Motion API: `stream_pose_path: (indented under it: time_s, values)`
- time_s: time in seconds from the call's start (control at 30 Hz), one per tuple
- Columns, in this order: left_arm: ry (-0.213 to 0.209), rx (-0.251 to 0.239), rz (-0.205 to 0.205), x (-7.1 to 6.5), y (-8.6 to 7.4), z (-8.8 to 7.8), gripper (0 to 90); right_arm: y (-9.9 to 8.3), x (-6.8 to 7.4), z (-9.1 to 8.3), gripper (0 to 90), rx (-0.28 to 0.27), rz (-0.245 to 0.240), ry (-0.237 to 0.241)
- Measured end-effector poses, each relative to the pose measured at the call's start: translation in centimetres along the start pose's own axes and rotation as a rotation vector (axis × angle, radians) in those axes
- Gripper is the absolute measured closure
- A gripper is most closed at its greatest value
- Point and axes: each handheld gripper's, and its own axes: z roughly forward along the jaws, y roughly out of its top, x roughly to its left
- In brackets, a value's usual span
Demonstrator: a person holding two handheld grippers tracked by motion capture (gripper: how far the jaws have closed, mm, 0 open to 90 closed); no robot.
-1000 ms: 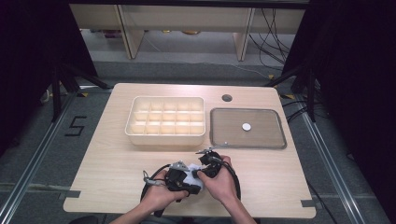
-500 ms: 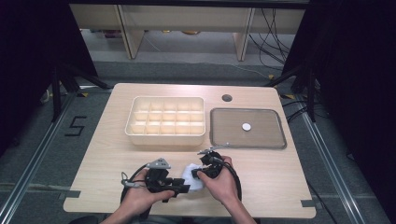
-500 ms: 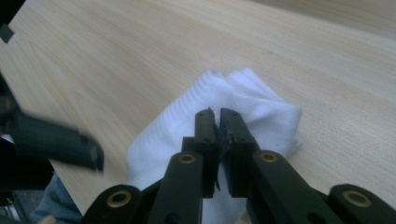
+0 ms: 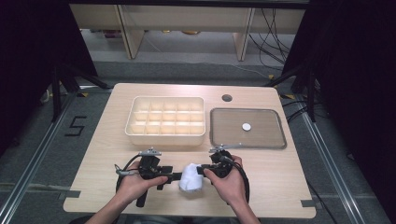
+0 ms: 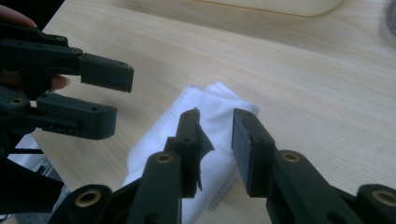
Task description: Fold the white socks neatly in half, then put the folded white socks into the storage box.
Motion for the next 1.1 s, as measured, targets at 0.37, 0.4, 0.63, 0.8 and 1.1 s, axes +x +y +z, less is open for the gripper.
stream_pose_path:
  time_s: [0.37,0.4,0.63,0.8,1.1]
  values:
    - [-0.015,0.020,-0.013,0.0,0.5,0.7,42.0,-1.1,-0.4,-0.2,67.4,-0.007,0.043,-0.010]
    - [-0.015,0.020,-0.013,0.0,0.5,0.7,42.0,-1.2,-0.3,-0.2,67.2,-0.010,0.049,-0.019]
    - [-0.013,0.022,-0.025,0.1,0.8,0.9,42.6,-1.2,0.2,-0.1,65.1,0.017,0.095,-0.014]
    - [-0.006,0.018,-0.037,0.3,0.9,1.1,42.8,-1.2,0.0,0.1,63.1,0.016,0.095,-0.044]
    - [-0.009,0.032,-0.053,0.3,0.9,1.5,43.0,-1.5,-0.1,0.9,63.4,0.007,0.104,-0.041]
